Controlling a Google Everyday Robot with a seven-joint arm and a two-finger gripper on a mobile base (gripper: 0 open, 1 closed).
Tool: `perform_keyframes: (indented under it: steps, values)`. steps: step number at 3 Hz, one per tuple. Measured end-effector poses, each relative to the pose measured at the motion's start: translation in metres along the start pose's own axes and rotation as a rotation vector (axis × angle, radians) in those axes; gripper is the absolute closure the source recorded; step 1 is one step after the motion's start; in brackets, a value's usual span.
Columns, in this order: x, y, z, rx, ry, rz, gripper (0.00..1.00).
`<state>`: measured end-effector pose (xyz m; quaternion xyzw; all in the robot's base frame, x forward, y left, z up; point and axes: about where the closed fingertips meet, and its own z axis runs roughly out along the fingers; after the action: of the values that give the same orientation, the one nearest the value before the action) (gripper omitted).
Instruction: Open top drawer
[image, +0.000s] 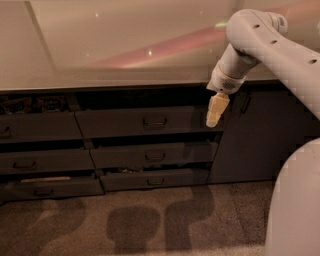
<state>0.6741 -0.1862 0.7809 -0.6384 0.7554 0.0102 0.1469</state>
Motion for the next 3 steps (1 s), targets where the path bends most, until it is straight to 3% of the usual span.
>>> perform_keyframes:
  steps: [3]
  values:
    - [0.007,0.010,0.027,-0.034,0.022,0.007,0.00]
